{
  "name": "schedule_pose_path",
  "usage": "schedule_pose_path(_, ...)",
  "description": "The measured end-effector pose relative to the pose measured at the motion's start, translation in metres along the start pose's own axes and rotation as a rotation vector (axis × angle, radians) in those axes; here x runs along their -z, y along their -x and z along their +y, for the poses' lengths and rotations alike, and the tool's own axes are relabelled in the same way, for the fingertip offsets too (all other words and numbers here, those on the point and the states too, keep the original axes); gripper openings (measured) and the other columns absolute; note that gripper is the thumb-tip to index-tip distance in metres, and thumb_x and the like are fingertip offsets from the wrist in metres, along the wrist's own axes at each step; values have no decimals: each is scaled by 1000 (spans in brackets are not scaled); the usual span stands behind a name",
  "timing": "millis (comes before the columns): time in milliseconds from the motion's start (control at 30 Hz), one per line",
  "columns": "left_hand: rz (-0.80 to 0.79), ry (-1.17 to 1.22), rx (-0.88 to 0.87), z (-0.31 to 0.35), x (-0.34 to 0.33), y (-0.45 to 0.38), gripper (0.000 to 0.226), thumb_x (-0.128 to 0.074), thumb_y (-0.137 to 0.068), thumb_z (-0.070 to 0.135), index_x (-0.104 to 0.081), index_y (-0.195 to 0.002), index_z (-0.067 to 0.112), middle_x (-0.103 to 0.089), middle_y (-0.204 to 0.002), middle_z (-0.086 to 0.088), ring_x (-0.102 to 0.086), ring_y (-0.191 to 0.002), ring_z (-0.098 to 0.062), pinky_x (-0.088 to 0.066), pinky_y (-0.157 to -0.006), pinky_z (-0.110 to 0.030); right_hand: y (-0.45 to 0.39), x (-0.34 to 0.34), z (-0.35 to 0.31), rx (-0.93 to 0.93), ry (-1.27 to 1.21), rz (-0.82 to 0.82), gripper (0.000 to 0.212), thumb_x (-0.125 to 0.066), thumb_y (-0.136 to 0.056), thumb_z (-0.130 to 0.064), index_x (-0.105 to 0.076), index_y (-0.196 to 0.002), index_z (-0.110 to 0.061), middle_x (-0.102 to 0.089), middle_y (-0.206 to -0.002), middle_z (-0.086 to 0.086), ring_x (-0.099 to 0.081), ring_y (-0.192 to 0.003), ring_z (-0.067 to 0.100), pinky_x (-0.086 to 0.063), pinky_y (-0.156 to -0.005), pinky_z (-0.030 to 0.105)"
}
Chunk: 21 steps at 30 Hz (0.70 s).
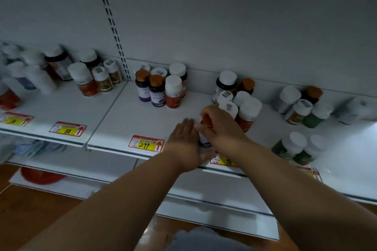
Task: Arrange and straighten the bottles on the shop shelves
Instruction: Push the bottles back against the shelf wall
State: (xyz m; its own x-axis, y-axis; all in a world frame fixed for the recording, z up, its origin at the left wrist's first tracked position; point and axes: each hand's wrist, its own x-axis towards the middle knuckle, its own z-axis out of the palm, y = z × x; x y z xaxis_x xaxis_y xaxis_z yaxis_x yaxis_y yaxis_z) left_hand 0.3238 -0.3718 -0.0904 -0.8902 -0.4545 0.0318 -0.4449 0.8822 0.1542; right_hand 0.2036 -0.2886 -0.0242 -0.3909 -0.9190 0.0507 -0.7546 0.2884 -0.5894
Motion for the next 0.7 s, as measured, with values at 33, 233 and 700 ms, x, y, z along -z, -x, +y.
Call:
schedule_pose_path(33,8,8,-7,0,-3,0,104,-23,-82,80,-14,-151,3,-17,-157,-19,-8,-147,-30,-5,-119,-41,1,1,1,-6,-1,-9,32,-54,-92,-44,-45,-116,-26,-51,-110,-3,-48,-100,14,-43,-82,32)
schedule_pose_path(233,74,66,-53,3,-10,-1,107,-21,-79,82,-29,-147,0,-22,-155,-24,-13,-146,-33,-2,-120,-41,4,8,6,-19,83,-95,34,-56,-89,-38,-41,-118,-29,-49,-114,-2,-48,-102,16,-44,-83,33)
schedule_pose_path(700,166,173,0,2,26,18,88,-55,-80,66,-43,-138,1,-46,-141,-18,-43,-130,-33,-32,-109,-40,26,16,-12,46,282,139,57,-58,-89,-41,-44,-140,-18,-46,-136,8,-40,-126,27,-35,-99,35)
